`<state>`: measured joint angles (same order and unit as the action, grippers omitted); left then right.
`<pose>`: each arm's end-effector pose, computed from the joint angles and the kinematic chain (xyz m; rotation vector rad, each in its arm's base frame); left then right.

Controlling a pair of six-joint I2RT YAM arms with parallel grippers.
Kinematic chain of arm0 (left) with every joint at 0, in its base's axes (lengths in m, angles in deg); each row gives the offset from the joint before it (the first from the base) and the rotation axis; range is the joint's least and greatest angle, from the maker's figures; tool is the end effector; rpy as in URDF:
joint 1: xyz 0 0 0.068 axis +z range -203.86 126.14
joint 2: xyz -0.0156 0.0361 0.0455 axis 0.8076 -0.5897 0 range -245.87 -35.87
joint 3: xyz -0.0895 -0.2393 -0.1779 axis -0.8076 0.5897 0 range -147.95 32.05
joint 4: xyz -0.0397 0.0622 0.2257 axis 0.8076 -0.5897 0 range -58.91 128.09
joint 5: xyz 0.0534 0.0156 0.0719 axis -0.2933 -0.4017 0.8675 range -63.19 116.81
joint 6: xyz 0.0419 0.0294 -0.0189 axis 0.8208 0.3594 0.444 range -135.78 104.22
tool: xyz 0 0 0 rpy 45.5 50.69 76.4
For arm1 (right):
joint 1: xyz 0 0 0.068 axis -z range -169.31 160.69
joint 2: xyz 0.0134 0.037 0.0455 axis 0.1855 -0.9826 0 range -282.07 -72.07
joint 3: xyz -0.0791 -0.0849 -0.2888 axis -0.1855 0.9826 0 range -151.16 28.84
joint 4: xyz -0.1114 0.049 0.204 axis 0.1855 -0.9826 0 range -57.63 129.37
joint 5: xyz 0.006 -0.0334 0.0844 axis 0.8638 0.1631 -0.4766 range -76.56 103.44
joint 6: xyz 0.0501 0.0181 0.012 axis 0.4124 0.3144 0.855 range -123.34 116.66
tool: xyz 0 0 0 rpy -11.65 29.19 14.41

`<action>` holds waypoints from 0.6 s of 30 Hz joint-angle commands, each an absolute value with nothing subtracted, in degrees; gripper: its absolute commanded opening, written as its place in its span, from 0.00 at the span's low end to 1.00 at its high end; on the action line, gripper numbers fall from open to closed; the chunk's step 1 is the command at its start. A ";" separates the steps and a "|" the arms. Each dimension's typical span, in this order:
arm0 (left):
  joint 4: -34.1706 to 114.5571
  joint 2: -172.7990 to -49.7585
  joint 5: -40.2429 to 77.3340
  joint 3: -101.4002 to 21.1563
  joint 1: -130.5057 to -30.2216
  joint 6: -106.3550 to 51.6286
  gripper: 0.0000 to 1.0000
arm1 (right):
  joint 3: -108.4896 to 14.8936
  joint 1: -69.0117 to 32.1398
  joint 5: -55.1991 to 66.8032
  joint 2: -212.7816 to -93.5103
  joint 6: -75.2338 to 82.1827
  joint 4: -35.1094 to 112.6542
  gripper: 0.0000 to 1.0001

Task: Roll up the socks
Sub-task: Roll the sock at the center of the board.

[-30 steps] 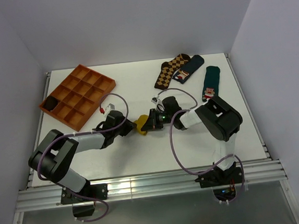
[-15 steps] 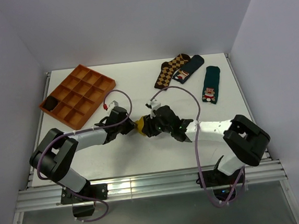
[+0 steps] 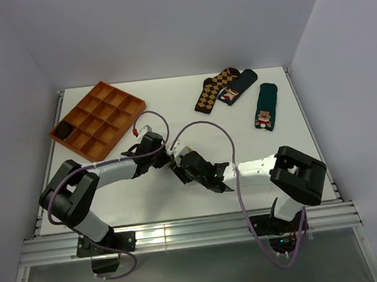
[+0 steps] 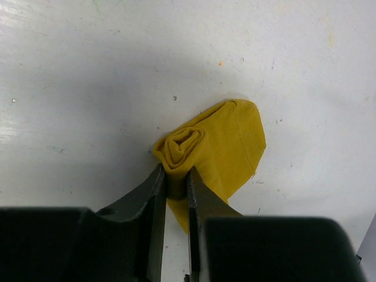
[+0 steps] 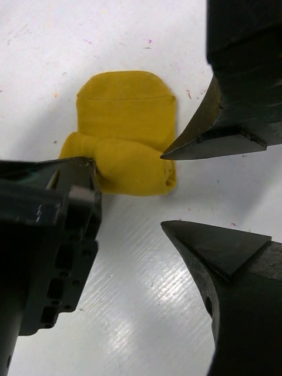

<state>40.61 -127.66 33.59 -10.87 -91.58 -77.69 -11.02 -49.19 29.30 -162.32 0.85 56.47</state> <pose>0.2359 -0.1771 0.2114 -0.5778 2.4154 -0.6645 0.1586 0.2534 0.2263 -0.8584 1.9696 0.3603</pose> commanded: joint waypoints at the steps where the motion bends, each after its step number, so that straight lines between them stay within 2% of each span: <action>1: 34.14 -129.74 34.01 -11.19 -92.36 -75.02 0.01 | -14.31 -50.83 34.53 -164.69 -4.29 58.97 0.53; 15: 34.05 -129.83 33.22 -11.55 -92.54 -74.93 0.01 | -19.06 -52.59 38.76 -172.69 -7.56 57.83 0.54; 18: 34.05 -129.83 32.96 -11.72 -92.62 -75.02 0.01 | -19.59 -52.77 39.02 -174.36 -6.77 57.12 0.51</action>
